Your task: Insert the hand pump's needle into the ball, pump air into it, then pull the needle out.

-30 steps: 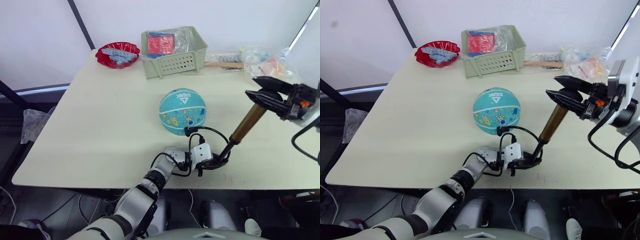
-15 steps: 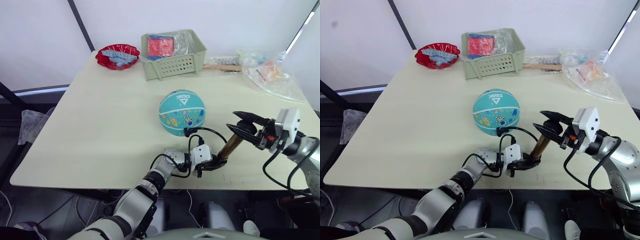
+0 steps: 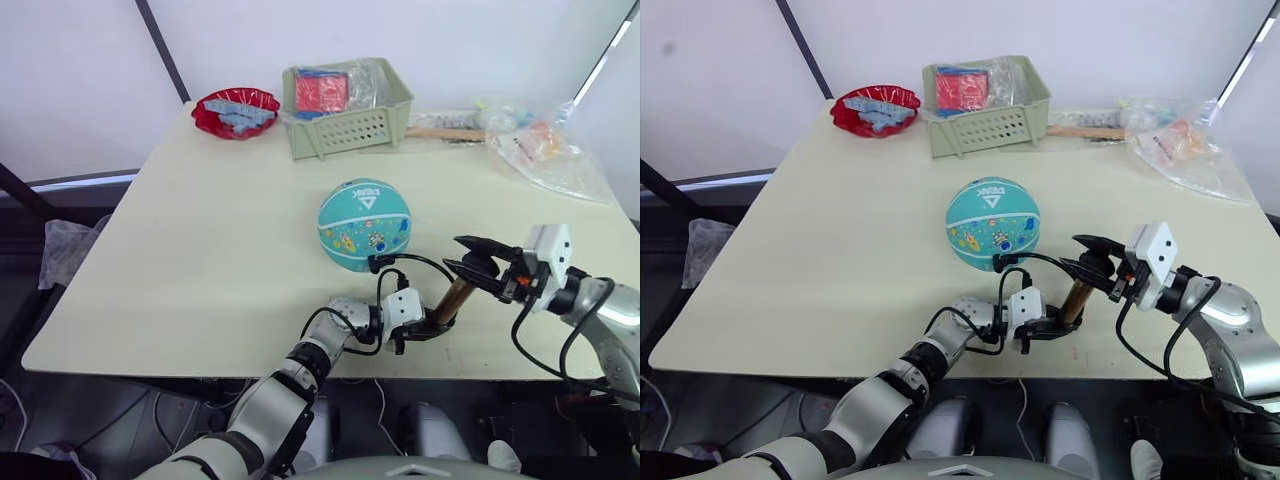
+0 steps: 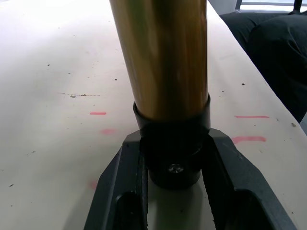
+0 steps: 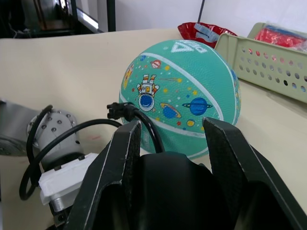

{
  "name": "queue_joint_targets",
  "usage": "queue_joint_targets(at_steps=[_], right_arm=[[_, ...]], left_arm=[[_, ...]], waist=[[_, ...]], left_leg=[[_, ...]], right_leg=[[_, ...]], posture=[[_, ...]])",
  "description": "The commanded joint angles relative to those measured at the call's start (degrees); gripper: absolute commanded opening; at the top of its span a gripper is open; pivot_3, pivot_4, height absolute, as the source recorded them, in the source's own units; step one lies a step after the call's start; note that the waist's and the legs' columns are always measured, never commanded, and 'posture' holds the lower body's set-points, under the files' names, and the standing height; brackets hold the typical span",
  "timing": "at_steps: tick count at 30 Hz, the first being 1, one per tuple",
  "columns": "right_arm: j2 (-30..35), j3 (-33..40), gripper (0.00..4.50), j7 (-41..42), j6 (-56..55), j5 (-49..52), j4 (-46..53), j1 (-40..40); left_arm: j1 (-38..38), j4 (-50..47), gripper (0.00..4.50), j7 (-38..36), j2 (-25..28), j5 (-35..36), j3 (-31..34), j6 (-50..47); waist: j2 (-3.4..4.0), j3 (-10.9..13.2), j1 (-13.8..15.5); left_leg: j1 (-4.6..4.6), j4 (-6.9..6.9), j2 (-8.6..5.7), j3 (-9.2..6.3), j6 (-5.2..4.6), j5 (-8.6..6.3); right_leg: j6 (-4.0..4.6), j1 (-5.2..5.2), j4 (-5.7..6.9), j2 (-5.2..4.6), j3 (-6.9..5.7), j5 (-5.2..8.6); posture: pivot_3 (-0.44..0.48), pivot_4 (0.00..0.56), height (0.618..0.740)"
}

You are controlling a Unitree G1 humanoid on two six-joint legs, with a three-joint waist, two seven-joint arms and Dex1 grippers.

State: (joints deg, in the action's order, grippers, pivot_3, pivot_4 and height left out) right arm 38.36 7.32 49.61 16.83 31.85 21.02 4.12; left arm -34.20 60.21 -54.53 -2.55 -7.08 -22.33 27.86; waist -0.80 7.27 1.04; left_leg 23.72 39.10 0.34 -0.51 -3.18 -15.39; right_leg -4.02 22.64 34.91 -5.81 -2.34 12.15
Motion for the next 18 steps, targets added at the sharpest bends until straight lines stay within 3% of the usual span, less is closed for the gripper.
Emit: queue_joint_targets(at_steps=[1,18], right_arm=[[1.95,5.71,1.54,-0.2,2.49,5.64,3.17,3.73],[12.07,17.18,1.54,-1.87,11.98,17.35,1.04,18.27]], left_arm=[[2.49,4.65,1.03,-0.7,1.45,-3.42,-1.91,-2.77],[2.88,4.44,1.03,-1.25,0.91,-2.47,-1.17,-3.81]], waist=[[0.17,0.15,-0.01],[0.4,0.43,0.02]], left_leg=[[0.01,0.0,-0.02,0.02,0.0,0.0],[0.02,0.04,-0.07,0.08,-0.01,0.0]], right_leg=[[0.0,0.0,0.0,-0.01,0.01,0.0],[-0.02,-0.01,0.0,-0.1,0.03,-0.01]], posture=[[0.0,0.15,0.738],[0.0,0.15,0.738]])
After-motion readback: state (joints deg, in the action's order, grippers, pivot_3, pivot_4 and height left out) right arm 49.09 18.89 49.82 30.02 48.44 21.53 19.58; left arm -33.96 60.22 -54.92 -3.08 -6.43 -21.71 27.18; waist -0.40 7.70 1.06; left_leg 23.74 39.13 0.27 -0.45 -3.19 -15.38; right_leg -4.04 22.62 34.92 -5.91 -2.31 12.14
